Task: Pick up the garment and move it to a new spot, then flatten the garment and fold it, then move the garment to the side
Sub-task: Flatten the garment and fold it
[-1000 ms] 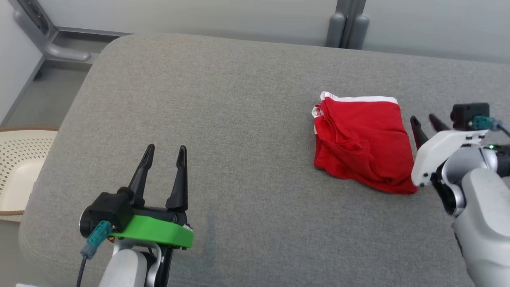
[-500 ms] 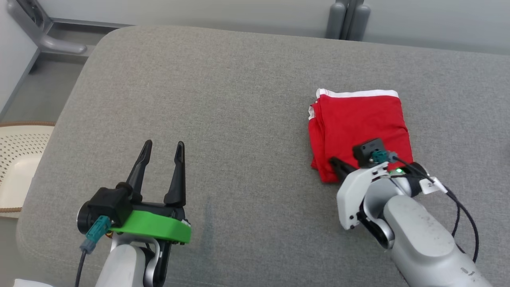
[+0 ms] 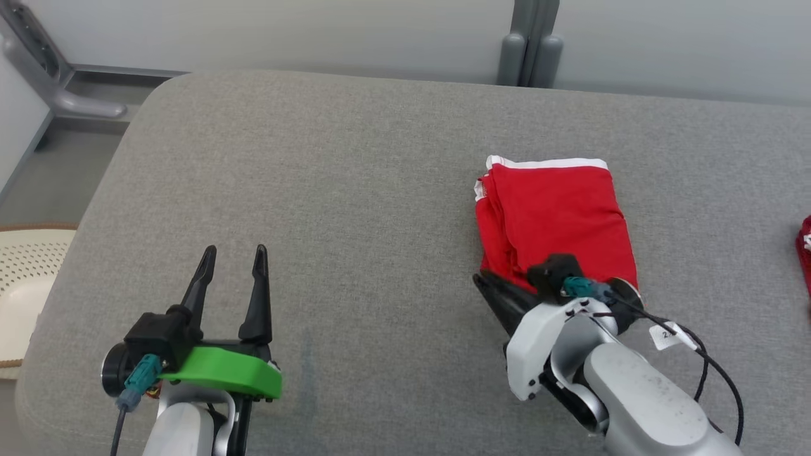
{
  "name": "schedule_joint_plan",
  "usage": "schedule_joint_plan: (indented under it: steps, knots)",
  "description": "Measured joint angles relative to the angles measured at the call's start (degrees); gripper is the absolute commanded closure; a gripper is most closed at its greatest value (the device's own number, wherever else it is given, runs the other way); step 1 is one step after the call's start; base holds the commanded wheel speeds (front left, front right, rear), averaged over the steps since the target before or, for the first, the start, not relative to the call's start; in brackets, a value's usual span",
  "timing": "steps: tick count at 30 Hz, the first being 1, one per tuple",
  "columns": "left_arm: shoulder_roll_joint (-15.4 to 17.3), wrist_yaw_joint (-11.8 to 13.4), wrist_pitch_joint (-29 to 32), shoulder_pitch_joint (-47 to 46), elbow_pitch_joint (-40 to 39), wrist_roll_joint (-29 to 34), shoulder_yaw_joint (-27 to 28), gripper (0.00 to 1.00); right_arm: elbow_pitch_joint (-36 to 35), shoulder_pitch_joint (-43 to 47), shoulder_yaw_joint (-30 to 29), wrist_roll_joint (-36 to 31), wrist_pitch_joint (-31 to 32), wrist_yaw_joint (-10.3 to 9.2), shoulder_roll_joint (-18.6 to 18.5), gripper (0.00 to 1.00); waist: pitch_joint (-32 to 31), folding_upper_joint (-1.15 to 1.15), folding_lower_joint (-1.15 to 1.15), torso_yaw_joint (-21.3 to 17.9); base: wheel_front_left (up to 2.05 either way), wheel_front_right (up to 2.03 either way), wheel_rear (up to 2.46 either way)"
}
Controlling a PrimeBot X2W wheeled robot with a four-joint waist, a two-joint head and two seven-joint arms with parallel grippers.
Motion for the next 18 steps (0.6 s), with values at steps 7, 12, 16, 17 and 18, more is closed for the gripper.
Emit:
schedule_joint_plan:
  steps: [7, 12, 16, 17, 18]
  knots:
    - [0.16, 0.0, 0.0, 0.33, 4.1, 0.62, 2.61, 0.0, -4.83, 4.47, -13.9, -3.53, -1.46, 0.0, 0.42, 0.0, -2.43, 0.0, 0.0, -2.35, 0.0, 0.0, 0.0]
    - [0.25, 0.0, 0.0, 0.27, 8.31, 0.01, 3.72, 0.0, -8.12, 8.1, -24.27, -6.65, -2.71, -0.01, 1.12, 0.0, -4.26, 0.0, 0.0, -4.2, 0.0, 0.0, 0.0]
    - [0.47, 0.0, 0.0, 0.17, 11.84, -0.91, 4.32, 0.0, -9.24, 10.16, -29.91, -7.89, -5.25, -0.01, 2.59, 0.0, -5.63, 0.0, 0.0, -5.69, 0.0, 0.0, 0.0]
    - [0.52, 0.0, 0.0, 0.1, 12.26, -0.91, 4.46, 0.0, -9.37, 10.47, -30.55, -8.2, -5.95, -0.01, 2.8, 0.0, -5.89, 0.0, 0.0, -6.04, 0.0, 0.0, 0.0]
    - [0.55, 0.0, 0.0, 0.02, 12.56, -0.92, 4.67, 0.0, -9.36, 10.79, -31.18, -8.47, -6.51, -0.01, 2.9, 0.0, -6.19, 0.0, 0.0, -6.47, 0.0, 0.0, 0.0]
